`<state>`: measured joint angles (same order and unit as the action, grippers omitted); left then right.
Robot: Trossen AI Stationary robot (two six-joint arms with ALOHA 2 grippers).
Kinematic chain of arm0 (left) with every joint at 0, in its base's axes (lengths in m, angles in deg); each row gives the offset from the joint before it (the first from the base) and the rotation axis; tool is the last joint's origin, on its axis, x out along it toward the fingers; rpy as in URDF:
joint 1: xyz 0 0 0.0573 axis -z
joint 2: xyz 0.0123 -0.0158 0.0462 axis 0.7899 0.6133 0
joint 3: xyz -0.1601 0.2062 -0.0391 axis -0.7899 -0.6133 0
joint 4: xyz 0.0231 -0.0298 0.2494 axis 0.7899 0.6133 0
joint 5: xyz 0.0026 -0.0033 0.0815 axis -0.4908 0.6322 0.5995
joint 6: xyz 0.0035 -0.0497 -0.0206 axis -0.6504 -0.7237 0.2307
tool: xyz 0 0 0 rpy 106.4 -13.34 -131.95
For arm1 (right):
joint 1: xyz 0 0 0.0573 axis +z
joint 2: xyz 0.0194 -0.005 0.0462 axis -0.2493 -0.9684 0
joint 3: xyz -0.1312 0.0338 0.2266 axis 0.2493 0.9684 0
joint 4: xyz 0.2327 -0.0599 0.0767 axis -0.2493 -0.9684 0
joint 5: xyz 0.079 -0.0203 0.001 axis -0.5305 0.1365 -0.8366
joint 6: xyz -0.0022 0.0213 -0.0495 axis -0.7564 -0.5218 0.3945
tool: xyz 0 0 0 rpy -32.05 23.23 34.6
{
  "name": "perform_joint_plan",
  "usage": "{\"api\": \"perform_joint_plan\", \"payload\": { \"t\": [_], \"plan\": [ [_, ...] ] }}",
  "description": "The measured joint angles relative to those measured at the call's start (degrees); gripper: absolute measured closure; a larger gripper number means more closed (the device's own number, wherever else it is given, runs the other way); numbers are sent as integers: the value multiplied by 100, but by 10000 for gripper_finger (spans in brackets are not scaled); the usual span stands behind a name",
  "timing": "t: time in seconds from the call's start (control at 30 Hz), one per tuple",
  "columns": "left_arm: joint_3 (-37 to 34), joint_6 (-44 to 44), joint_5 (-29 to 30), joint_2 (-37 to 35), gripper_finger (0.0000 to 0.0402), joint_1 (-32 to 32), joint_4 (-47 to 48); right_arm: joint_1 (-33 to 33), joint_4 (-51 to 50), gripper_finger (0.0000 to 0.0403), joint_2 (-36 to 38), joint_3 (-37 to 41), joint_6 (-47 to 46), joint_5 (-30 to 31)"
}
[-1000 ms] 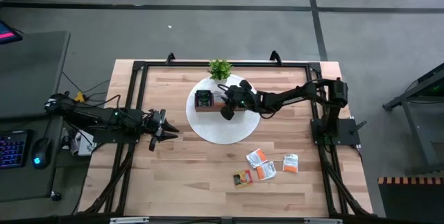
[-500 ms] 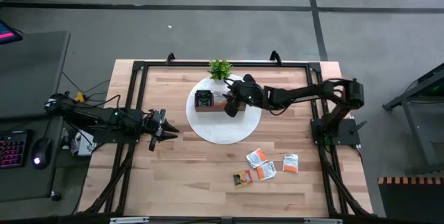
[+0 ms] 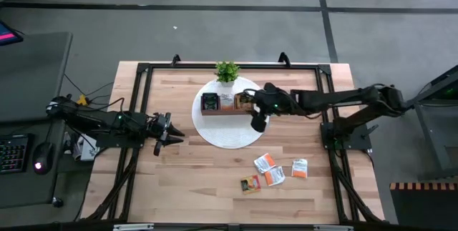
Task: Pick & Place Tea
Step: Put the white orange tea bag into the middle section of the wooden organizer
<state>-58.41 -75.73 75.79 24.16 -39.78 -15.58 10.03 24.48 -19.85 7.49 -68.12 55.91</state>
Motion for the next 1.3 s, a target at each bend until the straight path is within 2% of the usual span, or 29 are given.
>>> {"api": "perform_joint_plan", "payload": {
  "t": [0.17, 0.37, 0.63, 0.83, 1.03, 1.3],
  "plan": [
    [0, 0, 0, -2, 285, 1, -1, 291, -863, 194, 434, 2, -554, -68],
    [0, 0, 0, -2, 285, -1, -1, 748, -1592, 194, 717, 1, -1228, -424],
    [0, 0, -2, -2, 285, 1, -1, 1499, -1748, 194, 693, 2, -1017, -646],
    [0, 0, 0, -1, 285, -1, -1, 1762, -2020, 194, 689, 2, -985, -659],
    [0, 0, 0, 0, 285, 1, 0, 1812, -2093, 194, 381, 2, -793, -1059],
    [0, 0, 0, -2, 285, 0, 0, 1918, -2000, 194, -716, 2, 296, -2263]
  ]
}}
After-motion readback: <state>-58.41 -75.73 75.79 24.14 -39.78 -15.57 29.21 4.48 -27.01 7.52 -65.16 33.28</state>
